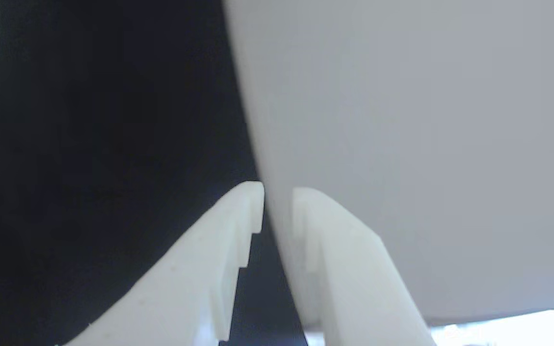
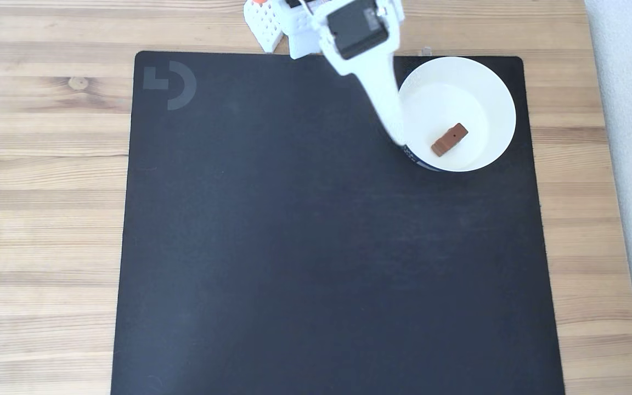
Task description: Pick up the toy and place it on the plate
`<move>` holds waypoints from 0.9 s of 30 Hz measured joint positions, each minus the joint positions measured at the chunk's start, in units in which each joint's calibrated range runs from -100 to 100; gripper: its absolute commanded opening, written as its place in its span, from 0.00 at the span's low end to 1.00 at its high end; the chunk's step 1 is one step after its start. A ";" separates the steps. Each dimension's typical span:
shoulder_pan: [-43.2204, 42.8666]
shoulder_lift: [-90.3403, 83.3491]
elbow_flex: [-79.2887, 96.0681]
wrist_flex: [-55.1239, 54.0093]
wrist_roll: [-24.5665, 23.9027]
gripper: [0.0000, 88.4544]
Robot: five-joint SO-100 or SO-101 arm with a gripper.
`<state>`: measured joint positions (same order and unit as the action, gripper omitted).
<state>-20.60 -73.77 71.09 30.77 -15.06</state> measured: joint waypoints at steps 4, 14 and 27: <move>12.82 -11.16 14.45 -3.55 0.05 0.03; 17.89 -24.73 27.68 1.44 6.85 0.03; 18.14 -24.90 27.68 22.12 15.96 0.03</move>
<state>-2.46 -98.67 98.77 52.89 0.90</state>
